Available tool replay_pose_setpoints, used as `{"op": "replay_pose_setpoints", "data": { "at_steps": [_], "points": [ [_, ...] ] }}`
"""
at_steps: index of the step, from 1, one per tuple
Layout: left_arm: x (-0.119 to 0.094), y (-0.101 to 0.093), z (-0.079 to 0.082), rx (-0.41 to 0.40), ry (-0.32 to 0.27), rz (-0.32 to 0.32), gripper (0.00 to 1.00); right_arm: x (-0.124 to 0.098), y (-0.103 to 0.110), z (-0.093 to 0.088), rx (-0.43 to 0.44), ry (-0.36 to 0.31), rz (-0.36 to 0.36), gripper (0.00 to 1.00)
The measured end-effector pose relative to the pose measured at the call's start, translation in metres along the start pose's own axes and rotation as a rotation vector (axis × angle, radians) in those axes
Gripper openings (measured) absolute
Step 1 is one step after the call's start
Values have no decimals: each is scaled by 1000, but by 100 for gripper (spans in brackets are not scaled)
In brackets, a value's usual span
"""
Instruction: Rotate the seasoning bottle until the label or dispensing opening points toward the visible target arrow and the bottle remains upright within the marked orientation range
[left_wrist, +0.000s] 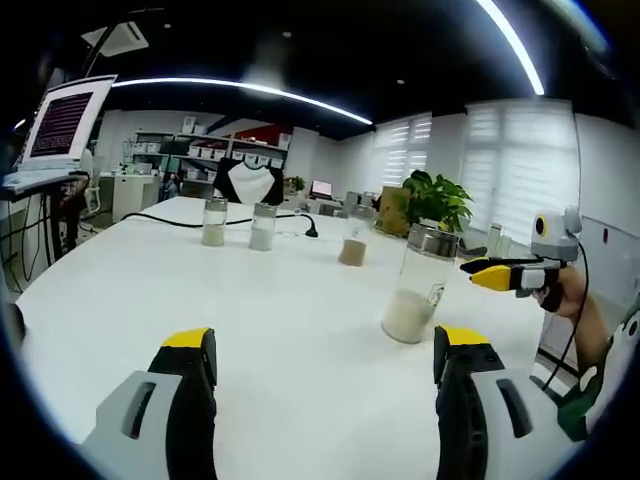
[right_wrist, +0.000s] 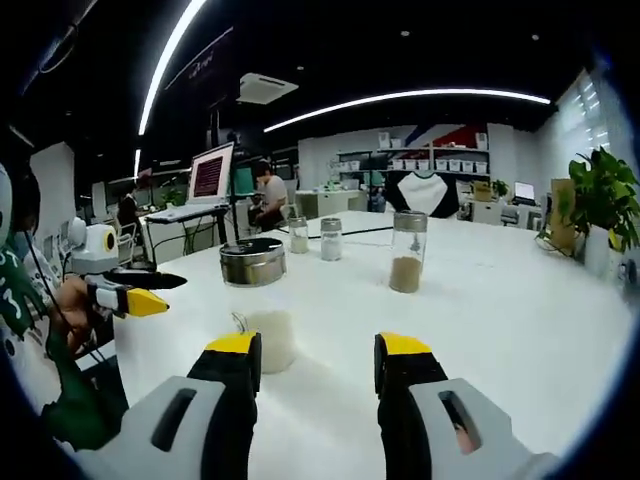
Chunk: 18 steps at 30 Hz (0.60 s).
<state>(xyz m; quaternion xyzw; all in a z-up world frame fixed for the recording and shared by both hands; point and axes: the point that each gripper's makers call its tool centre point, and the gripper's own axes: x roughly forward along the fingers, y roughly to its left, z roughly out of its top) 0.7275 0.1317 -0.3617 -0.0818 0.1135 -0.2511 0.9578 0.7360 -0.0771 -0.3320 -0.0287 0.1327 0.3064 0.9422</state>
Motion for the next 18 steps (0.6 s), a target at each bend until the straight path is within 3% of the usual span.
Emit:
{"op": "replay_pose_setpoints", "data": {
  "at_steps": [9, 14, 18],
  "points": [
    [0, -1, 0, 0, -2, -2, 94, 6, -15, 4, 46, -22, -41, 45],
    [-1, 0, 4, 9, -18, -1, 94, 8, -23, 17, 33, -68, -68, 45],
    [-2, 2, 4, 8, -18, 3, 94, 15, -31, 20, 20, -60, -79, 45]
  ]
}}
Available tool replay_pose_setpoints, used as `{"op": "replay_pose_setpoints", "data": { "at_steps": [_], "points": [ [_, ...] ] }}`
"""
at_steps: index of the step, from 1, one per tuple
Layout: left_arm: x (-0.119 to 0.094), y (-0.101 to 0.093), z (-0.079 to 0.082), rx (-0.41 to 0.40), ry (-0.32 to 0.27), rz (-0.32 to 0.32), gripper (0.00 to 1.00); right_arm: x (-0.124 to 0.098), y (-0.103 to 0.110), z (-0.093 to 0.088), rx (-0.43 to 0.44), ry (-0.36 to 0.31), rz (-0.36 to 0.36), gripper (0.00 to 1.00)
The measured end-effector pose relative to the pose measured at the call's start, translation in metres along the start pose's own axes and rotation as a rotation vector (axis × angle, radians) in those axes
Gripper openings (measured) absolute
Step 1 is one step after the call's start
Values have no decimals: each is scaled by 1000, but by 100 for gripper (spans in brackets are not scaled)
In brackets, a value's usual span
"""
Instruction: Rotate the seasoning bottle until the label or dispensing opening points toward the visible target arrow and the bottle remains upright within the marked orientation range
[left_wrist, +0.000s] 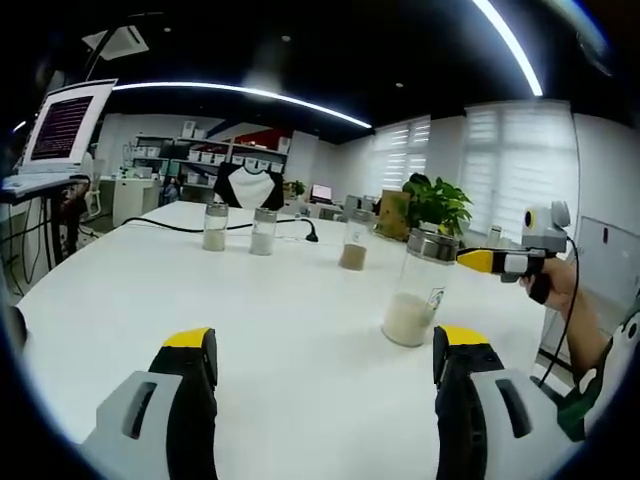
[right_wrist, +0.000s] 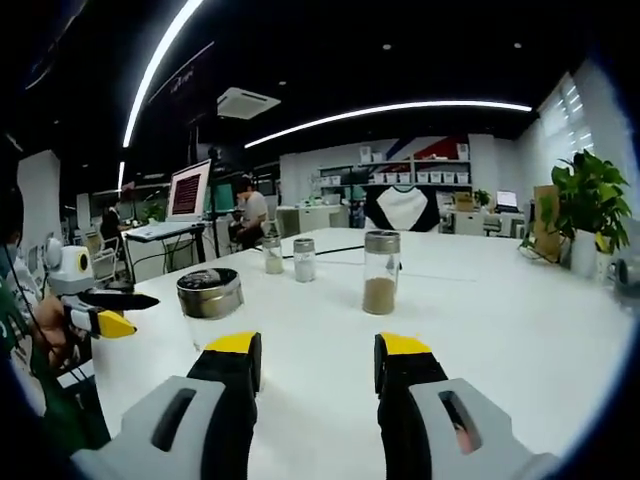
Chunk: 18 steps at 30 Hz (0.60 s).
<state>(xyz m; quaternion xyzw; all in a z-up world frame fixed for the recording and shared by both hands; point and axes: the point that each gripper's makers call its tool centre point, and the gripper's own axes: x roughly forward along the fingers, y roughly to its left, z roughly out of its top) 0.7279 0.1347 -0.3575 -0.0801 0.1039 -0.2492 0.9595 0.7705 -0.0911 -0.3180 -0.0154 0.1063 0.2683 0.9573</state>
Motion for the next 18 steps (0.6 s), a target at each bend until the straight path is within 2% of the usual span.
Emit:
{"op": "replay_pose_setpoints", "data": {
  "at_steps": [2, 7, 13, 16, 18],
  "points": [
    [-1, 1, 0, -3, -1, 2, 94, 5, 0, 4, -3, -25, 12, 45],
    [-1, 5, 0, -4, -2, 13, 94, 19, -3, 5, -17, -19, 12, 45],
    [-1, 5, 0, -6, 1, 5, 94, 40, -20, 15, -15, -42, -8, 46],
    [-3, 9, 1, -18, -4, 23, 93, 50, -28, 24, -63, -60, -32, 46],
    [-2, 1, 3, -13, -9, -1, 93, 58, -32, 27, -70, -59, -33, 46]
  ]
}}
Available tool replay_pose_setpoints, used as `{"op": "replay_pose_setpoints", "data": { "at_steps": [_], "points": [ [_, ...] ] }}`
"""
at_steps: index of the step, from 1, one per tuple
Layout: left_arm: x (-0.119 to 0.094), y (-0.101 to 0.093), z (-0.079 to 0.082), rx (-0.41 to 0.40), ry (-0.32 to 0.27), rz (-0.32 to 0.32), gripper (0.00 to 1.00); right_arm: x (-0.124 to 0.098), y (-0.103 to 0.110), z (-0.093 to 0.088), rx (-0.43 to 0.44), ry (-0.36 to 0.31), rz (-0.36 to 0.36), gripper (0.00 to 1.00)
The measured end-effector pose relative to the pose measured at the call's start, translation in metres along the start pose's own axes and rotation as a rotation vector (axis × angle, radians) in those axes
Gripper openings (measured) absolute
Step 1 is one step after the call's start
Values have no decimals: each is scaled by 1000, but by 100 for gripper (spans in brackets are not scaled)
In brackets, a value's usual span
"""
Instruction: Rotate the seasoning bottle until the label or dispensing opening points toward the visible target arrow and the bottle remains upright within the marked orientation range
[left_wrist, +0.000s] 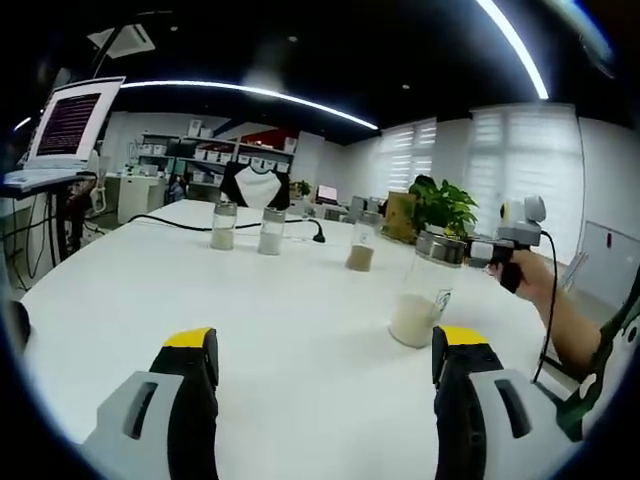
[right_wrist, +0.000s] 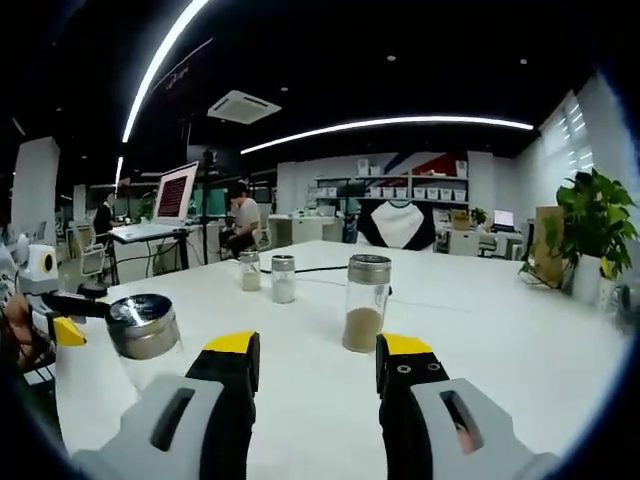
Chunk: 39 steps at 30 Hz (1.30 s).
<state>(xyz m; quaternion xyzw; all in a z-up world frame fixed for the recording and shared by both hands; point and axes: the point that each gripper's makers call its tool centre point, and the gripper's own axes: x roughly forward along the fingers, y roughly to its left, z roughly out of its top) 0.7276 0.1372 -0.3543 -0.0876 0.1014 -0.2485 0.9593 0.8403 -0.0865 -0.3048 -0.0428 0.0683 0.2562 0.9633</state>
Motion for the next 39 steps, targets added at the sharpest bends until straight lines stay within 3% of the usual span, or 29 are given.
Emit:
{"op": "replay_pose_setpoints", "data": {
  "at_steps": [5, 16, 18, 22, 26, 39],
  "points": [
    [-2, -4, 7, 3, -21, -8, 91, 20, -13, 3, -23, -19, -8, 47],
    [-3, 4, 4, 3, -9, 9, 91, 54, -36, -2, -12, -21, -24, 47],
    [-3, 6, 4, 3, -9, 14, 91, 60, -54, 1, -29, -81, -104, 47],
    [-3, 6, 3, 2, -9, 12, 91, 75, -64, -14, 3, -50, -100, 48],
    [-3, 5, 3, -4, -8, 8, 91, 85, -66, -22, -1, -41, -96, 48],
    [-2, 6, 0, -8, -1, 13, 91, 120, -70, -15, 24, -56, -86, 48]
  ]
}}
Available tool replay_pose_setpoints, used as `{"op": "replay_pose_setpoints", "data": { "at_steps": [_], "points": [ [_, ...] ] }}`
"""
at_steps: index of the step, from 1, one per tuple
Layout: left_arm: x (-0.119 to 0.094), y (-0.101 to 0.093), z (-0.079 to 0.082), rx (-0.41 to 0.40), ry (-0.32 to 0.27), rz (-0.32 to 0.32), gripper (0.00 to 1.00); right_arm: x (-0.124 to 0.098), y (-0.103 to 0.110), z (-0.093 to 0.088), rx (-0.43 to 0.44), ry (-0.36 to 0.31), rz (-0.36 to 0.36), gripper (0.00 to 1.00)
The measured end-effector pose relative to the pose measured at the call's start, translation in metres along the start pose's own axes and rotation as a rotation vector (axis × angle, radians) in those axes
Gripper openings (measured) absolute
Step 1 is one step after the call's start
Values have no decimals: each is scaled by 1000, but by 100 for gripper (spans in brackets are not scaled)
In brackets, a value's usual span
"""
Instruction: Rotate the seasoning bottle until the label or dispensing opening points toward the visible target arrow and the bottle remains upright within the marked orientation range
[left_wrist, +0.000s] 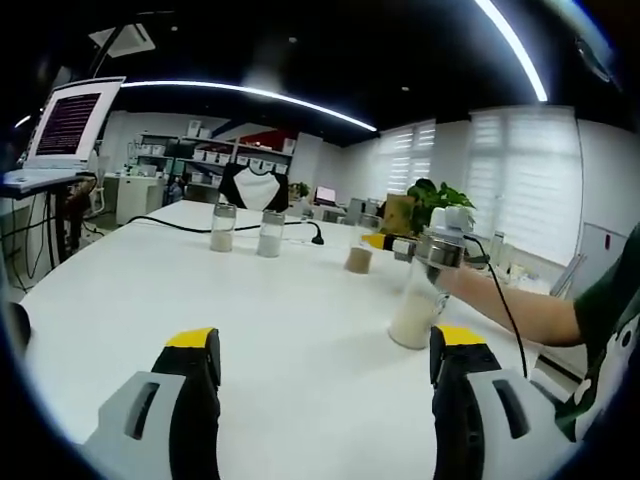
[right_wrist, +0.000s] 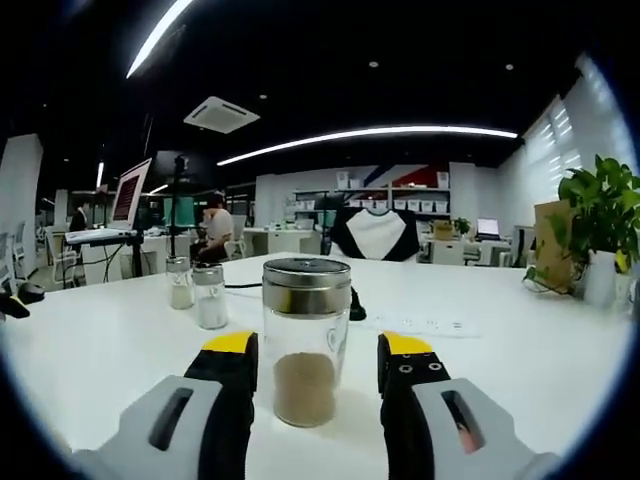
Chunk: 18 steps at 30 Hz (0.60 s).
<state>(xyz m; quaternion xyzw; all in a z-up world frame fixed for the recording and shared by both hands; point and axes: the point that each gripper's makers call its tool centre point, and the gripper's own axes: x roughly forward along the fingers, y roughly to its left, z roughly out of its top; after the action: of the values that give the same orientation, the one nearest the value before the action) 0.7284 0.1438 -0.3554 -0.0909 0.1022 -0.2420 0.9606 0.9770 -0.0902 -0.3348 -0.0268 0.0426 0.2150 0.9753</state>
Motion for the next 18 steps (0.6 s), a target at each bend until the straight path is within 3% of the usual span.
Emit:
{"op": "replay_pose_setpoints", "data": {
  "at_steps": [10, 18],
  "points": [
    [-1, 2, 0, -3, -1, 4, 91, 26, 2, -2, 21, 21, 14, 49],
    [-1, 4, 0, -5, -2, 9, 91, 40, 10, 1, 12, 29, 38, 44]
  ]
}}
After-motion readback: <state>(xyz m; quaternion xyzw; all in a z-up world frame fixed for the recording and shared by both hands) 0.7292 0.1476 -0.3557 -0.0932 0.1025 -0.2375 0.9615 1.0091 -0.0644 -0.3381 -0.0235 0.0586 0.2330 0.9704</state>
